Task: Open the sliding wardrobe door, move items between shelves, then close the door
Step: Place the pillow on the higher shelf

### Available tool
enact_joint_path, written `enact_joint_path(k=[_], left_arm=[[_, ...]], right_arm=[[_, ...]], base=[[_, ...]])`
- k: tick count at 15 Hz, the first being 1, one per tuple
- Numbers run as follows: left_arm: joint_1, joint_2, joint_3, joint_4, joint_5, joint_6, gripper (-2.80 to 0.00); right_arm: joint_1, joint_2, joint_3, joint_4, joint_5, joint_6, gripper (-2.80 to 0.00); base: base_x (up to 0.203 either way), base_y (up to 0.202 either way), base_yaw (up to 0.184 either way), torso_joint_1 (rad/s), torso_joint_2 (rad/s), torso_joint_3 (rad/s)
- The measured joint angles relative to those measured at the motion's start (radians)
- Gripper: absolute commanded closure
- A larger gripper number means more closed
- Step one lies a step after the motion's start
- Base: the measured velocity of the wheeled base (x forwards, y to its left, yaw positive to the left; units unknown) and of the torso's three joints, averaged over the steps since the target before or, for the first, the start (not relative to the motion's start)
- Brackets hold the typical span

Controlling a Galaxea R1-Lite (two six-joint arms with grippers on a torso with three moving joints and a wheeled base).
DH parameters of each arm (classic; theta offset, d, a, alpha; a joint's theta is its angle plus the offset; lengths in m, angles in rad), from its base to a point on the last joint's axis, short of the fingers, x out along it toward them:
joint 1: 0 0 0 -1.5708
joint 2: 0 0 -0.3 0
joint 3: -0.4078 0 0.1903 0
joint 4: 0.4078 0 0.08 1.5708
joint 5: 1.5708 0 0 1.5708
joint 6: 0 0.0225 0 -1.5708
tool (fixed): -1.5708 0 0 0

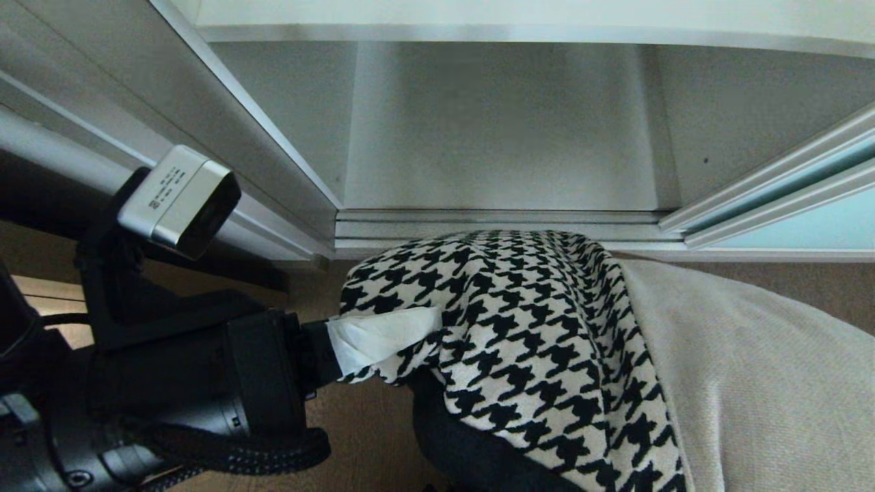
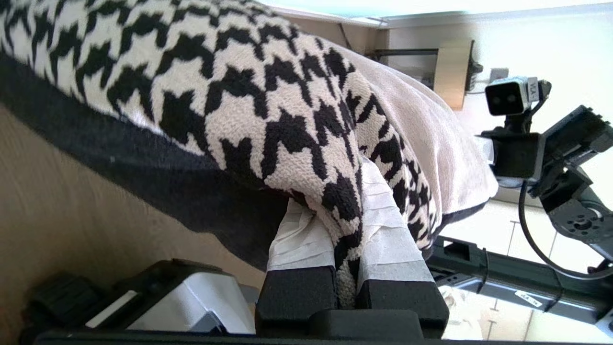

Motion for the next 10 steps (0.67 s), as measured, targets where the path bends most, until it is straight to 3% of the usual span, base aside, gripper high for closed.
enact_joint_path(k=[10], left_arm=[[0.000, 0.043, 0.003, 0.002, 0.000, 0.018, 0.00]], right_arm=[[0.001, -0.005, 0.010, -0.001, 0.025, -0.002, 0.00]], base=[[0.000, 0.000, 0.000, 0.000, 0.00, 0.000]])
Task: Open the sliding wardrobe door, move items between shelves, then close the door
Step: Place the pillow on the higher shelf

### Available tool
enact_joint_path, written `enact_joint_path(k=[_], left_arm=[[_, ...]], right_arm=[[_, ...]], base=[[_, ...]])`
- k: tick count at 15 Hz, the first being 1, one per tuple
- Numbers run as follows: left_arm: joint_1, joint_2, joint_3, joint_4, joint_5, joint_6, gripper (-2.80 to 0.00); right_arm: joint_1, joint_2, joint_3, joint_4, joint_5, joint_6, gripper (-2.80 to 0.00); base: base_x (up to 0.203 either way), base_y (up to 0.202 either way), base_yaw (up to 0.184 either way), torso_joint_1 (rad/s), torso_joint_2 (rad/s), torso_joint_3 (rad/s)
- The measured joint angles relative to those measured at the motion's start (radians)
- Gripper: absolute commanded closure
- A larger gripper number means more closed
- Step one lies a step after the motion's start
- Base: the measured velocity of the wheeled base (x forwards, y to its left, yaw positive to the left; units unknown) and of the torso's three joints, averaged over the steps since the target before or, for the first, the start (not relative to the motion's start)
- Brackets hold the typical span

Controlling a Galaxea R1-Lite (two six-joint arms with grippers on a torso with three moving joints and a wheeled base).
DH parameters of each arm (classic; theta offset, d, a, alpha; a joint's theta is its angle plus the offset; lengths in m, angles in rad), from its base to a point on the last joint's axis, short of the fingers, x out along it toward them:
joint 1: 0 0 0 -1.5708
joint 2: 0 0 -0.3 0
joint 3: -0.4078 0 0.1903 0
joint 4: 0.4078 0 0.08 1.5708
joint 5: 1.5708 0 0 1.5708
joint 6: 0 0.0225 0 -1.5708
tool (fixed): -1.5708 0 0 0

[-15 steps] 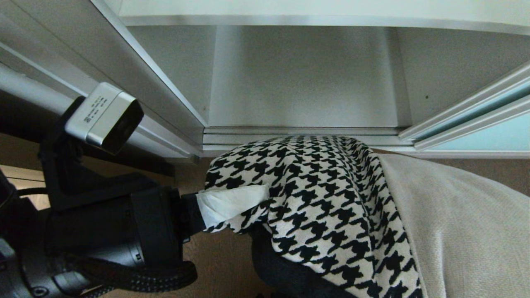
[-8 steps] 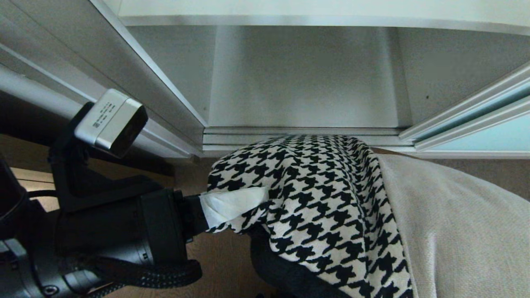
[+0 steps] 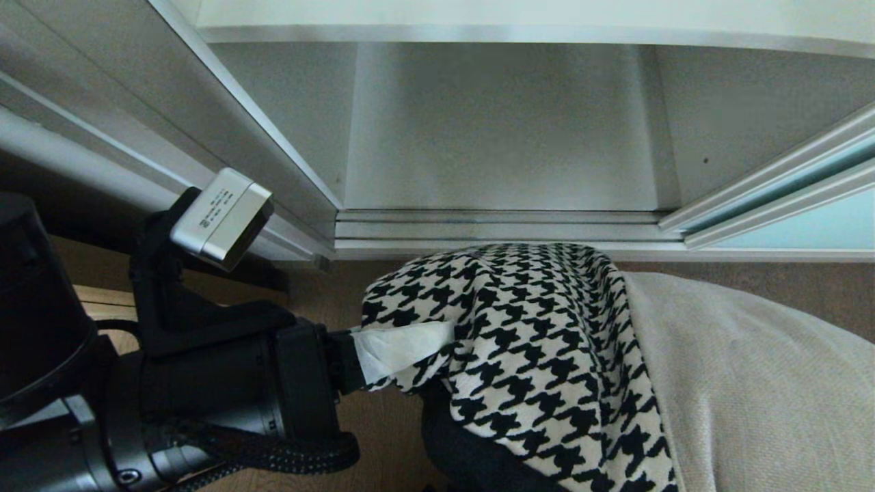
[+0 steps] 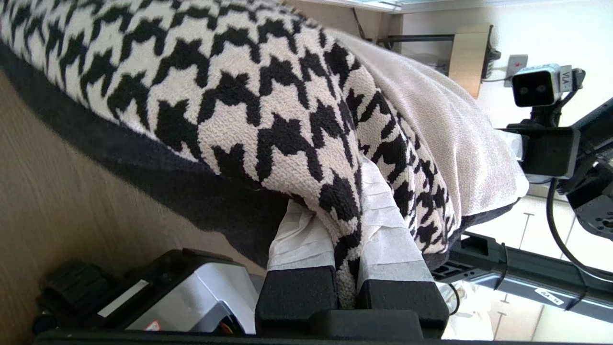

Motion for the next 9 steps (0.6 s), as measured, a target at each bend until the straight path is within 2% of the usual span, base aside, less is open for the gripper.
enact_joint_path(k=[3, 5, 7, 9], left_arm=[[0.000, -0.005, -0.008, 0.001, 0.003, 0.001, 0.00], [-0.001, -0.018, -0.025, 0.041, 0.004, 0.019, 0.00], [-0.001, -0.035, -0.085, 0.159, 0.019, 0.035, 0.00], [0.000, -0.052, -0.167, 0.318, 0.075, 0.045, 0.00]], right_arm=[[0.000, -0.001, -0.004, 0.000, 0.000, 0.000, 0.00], [0.000, -0.002, -0.008, 0.000, 0.002, 0.000, 0.00], [0.000, -0.002, -0.009, 0.000, 0.007, 0.000, 0.00], [0.001, 0.000, -0.010, -0.001, 0.009, 0.000, 0.00]], base=[[0.000, 0.000, 0.000, 0.000, 0.00, 0.000], [0.000, 0.000, 0.000, 0.000, 0.00, 0.000], [0.000, 0.000, 0.000, 0.000, 0.00, 0.000], [0.000, 0.000, 0.000, 0.000, 0.00, 0.000]])
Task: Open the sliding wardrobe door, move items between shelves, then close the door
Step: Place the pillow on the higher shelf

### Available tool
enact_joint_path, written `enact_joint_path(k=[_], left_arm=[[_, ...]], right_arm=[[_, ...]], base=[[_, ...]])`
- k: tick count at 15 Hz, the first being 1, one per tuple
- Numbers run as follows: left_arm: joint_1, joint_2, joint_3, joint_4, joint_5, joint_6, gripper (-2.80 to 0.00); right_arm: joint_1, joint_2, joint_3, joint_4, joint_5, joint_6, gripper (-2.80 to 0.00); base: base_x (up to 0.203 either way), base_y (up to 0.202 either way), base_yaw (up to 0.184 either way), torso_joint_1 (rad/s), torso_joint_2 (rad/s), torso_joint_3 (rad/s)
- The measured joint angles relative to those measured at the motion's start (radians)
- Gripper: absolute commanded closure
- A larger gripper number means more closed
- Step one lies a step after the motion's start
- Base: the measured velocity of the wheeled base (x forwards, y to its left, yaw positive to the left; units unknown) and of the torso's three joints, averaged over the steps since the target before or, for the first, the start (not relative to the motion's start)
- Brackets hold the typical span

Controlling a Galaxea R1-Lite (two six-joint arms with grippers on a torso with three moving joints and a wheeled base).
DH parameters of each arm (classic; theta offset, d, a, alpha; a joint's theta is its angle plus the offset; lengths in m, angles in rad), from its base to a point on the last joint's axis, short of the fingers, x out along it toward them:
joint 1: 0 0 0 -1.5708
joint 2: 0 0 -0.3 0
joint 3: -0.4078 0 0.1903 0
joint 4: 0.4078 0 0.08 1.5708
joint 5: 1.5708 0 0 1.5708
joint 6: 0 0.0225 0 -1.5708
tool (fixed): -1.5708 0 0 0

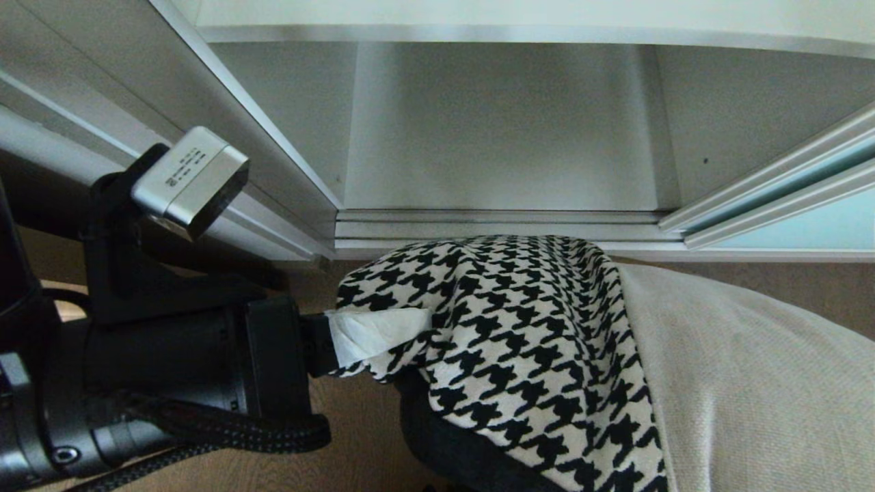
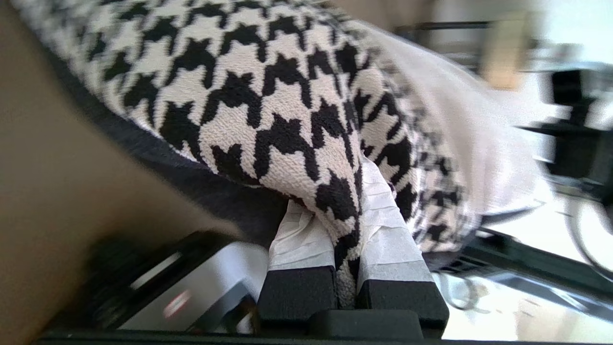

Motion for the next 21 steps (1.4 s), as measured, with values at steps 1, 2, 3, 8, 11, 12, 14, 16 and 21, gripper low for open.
enact_joint_path(k=[1, 2, 3, 8, 11, 12, 14, 16, 21], left_arm=[[0.000, -0.007, -0.030, 0.070, 0.030, 0.012, 0.00], [0.001, -0.016, -0.050, 0.137, 0.045, 0.039, 0.00], [0.001, -0.021, -0.061, 0.176, 0.058, 0.059, 0.00], [-0.018, -0.007, -0.069, 0.187, 0.195, 0.081, 0.00], [-0.053, 0.004, -0.072, 0.187, 0.215, 0.070, 0.00], [-0.058, 0.007, -0.085, 0.187, 0.239, 0.069, 0.00], [-0.060, 0.013, -0.109, 0.187, 0.302, 0.068, 0.00], [-0.061, 0.022, -0.121, 0.197, 0.341, 0.068, 0.00], [-0.061, 0.064, -0.169, 0.207, 0.407, 0.068, 0.00]], right_arm=[[0.000, 0.000, 0.000, 0.000, 0.001, 0.000, 0.00], [0.000, 0.000, 0.000, 0.000, 0.003, -0.001, 0.00], [0.000, 0.000, -0.002, 0.000, 0.003, -0.002, 0.00], [0.000, 0.000, -0.028, 0.003, 0.028, -0.001, 0.00], [0.000, -0.003, -0.045, 0.015, 0.089, 0.003, 0.00], [0.000, -0.001, -0.052, 0.019, 0.099, 0.003, 0.00], [0.000, 0.013, -0.083, 0.043, 0.102, 0.003, 0.00], [0.000, 0.041, -0.120, 0.097, 0.101, -0.008, 0.00], [0.009, 0.127, -0.173, 0.141, 0.096, -0.070, 0.00]], base=[[0.000, 0.000, 0.000, 0.000, 0.00, 0.000], [0.000, 0.000, 0.000, 0.000, 0.00, 0.000], [0.000, 0.000, 0.000, 0.000, 0.00, 0.000], [0.000, 0.000, 0.000, 0.000, 0.00, 0.000], [0.000, 0.000, 0.000, 0.000, 0.00, 0.000], [0.000, 0.000, 0.000, 0.000, 0.00, 0.000], [0.000, 0.000, 0.000, 0.000, 0.00, 0.000], [0.000, 0.000, 0.000, 0.000, 0.00, 0.000], [0.000, 0.000, 0.000, 0.000, 0.00, 0.000]])
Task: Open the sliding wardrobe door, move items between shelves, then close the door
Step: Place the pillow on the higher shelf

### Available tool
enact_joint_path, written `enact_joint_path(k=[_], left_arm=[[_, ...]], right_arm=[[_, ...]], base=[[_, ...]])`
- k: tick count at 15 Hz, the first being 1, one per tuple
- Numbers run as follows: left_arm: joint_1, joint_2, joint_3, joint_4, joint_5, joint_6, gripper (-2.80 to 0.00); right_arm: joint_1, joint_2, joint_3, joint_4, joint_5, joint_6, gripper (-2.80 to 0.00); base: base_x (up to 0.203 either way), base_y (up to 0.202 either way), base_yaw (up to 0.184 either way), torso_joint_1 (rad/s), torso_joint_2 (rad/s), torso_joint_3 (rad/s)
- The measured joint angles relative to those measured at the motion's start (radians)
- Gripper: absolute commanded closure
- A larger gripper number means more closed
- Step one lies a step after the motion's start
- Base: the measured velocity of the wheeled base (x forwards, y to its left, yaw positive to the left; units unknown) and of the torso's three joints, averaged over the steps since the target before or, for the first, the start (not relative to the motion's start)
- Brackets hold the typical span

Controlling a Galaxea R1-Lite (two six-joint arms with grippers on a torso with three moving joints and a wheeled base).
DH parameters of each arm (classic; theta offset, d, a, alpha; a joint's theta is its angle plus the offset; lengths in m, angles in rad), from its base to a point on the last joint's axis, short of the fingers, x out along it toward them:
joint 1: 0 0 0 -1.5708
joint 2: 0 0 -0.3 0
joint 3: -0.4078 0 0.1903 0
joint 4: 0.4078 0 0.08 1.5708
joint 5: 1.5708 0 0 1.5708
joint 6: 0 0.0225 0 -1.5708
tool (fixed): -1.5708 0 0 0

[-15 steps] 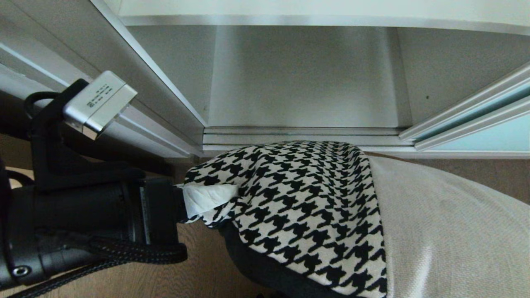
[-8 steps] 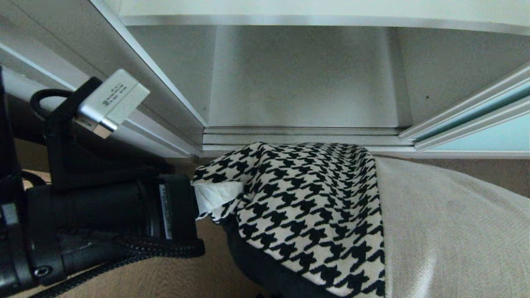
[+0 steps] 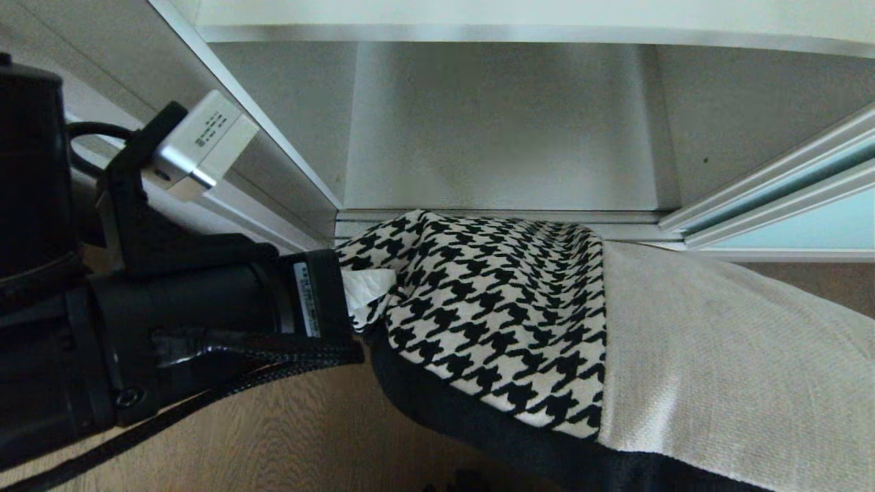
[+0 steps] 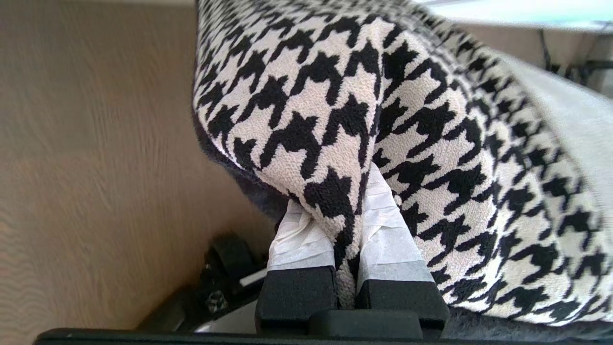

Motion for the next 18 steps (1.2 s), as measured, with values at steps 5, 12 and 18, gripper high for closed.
enact_joint_path(k=[5, 12, 18], left_arm=[[-0.013, 0.004, -0.041, 0.063, 0.004, -0.002, 0.00], [-0.014, 0.031, -0.103, 0.169, 0.081, 0.002, 0.00], [-0.013, 0.074, -0.112, 0.123, 0.154, -0.003, 0.00]], right_arm=[[0.012, 0.055, -0.118, 0.240, -0.026, -0.256, 0.00], [0.270, 0.129, -0.200, 0.329, -0.338, -0.390, 0.00], [0.398, 0.167, -0.249, 0.331, -0.447, -0.343, 0.00]], base=[[0.000, 0.000, 0.000, 0.000, 0.00, 0.000], [0.000, 0.000, 0.000, 0.000, 0.00, 0.000], [0.000, 0.000, 0.000, 0.000, 0.00, 0.000]])
